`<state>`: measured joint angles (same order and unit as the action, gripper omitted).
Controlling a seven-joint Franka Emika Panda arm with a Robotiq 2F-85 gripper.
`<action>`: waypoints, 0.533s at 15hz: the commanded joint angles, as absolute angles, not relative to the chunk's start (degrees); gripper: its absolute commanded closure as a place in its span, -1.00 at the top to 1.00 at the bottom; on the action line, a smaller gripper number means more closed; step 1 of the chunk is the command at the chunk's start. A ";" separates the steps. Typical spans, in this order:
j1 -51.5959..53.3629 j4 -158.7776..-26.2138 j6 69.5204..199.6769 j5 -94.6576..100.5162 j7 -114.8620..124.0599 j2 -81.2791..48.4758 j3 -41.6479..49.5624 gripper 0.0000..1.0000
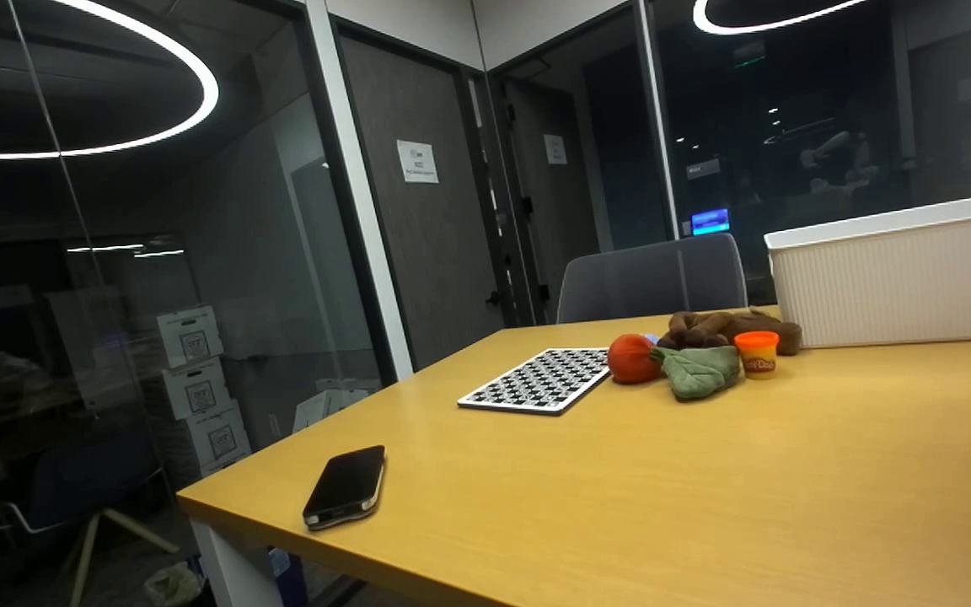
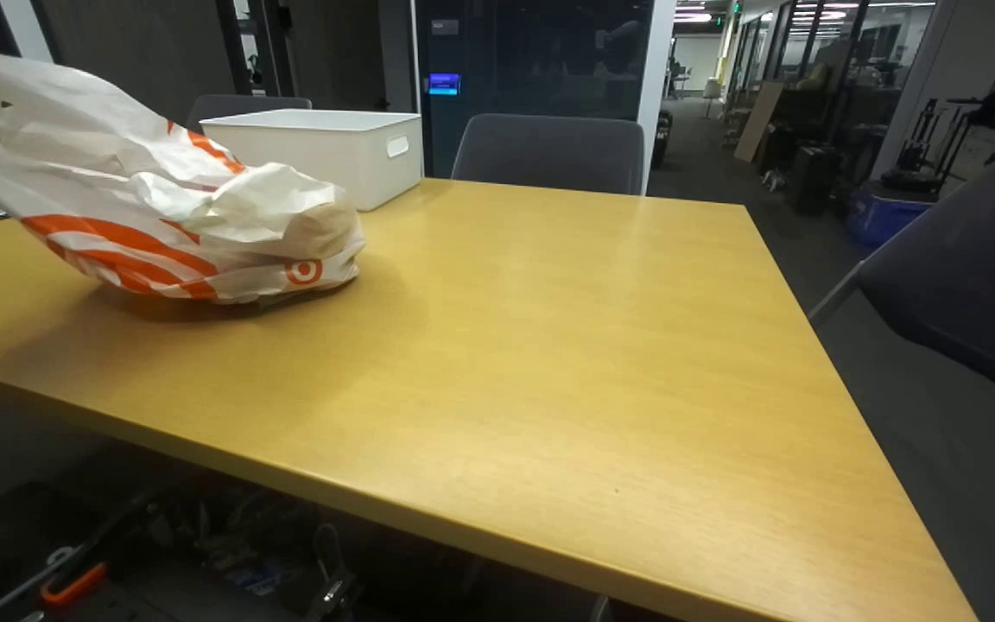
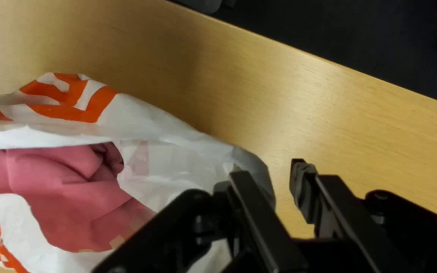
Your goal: Put the clothing into the plastic bag and pick it up
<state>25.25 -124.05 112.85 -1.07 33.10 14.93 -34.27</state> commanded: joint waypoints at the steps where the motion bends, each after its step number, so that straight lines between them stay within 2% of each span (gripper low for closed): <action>1: 23.55 -117.89 108.76 8.30 48.96 9.26 -42.44 0.33; 6: 24.47 -109.60 100.22 19.09 71.27 3.43 -50.86 1.00; 8: 25.04 -105.70 95.18 23.43 79.93 0.95 -53.15 1.00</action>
<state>24.69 -113.18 102.54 17.56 68.65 5.53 -49.76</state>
